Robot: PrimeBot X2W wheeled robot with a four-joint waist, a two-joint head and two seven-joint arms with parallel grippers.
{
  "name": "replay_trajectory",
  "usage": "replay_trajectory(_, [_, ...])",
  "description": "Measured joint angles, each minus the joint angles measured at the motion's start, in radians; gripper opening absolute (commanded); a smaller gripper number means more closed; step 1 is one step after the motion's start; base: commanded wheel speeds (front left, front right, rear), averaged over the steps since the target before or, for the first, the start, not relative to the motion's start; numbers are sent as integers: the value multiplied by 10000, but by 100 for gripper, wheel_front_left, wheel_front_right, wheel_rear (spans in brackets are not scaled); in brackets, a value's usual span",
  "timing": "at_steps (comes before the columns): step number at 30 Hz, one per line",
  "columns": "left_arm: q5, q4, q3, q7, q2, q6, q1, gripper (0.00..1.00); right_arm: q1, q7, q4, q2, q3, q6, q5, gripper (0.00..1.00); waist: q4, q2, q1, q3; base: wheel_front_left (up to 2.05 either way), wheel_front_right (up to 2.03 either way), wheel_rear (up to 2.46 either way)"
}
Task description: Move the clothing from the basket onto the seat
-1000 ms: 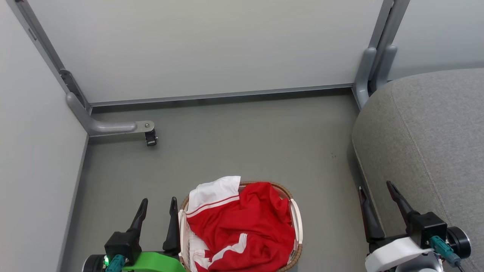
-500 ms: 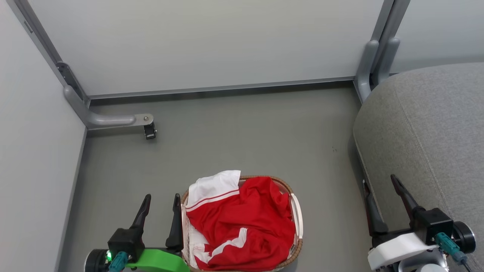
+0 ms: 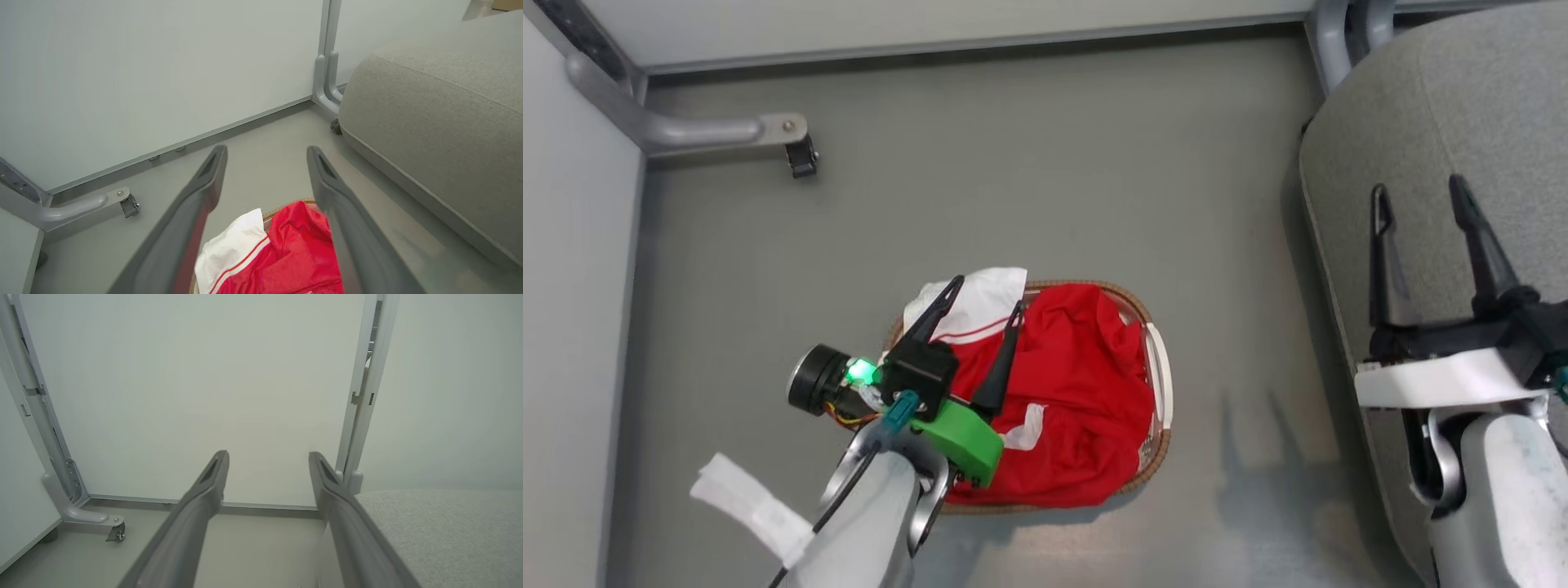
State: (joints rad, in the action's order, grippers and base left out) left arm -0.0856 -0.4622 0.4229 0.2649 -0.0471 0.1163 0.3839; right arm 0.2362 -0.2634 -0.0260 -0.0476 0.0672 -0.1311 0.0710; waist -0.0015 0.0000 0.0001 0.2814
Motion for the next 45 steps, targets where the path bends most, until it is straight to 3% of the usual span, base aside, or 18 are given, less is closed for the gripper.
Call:
replay_trajectory(10, [267, -4109, 1691, -155, -92, 123, 2681, 100, 1670, 0, -642, -15, 449, 0, 495, 100, -605, 0, 1, 2437, 0, 0, 0])
replay_trajectory(17, [46, -5825, 2828, -702, -376, 127, 4011, 100, 2408, 0, -1024, -12, 194, 0, 909, 100, -1166, 0, 2, 3909, 0, 0, 0])
replay_trajectory(26, [-278, -6882, 4036, -1356, -731, 128, 5002, 100, 2730, 0, -1150, -15, -111, 0, 1404, 100, -1970, 0, 1, 5162, 0, 0, 0])
replay_trajectory(33, [-107, -7327, 4155, -823, -963, -756, 5567, 100, 2872, 0, -1154, -13, -119, 0, 1630, 100, -2495, 0, 1, 5758, 0, 0, 0])
replay_trajectory(43, [-267, -7624, 4119, -594, -917, -1124, 5851, 100, 2872, 0, -1135, -13, -207, 0, 1766, 100, -2598, 0, 0, 5953, 0, 0, 0])
replay_trajectory(44, [-282, -7670, 4113, -637, -907, -1126, 5860, 96, 2872, 0, -1135, -12, -240, 0, 1776, 100, -2600, 0, 0, 5952, 0, 0, 0])
replay_trajectory(45, [-337, -7718, 4082, -725, -899, -1116, 5867, 83, 2872, 0, -1135, -12, -270, 0, 1778, 100, -2605, 0, 0, 5954, 0, 0, 0])
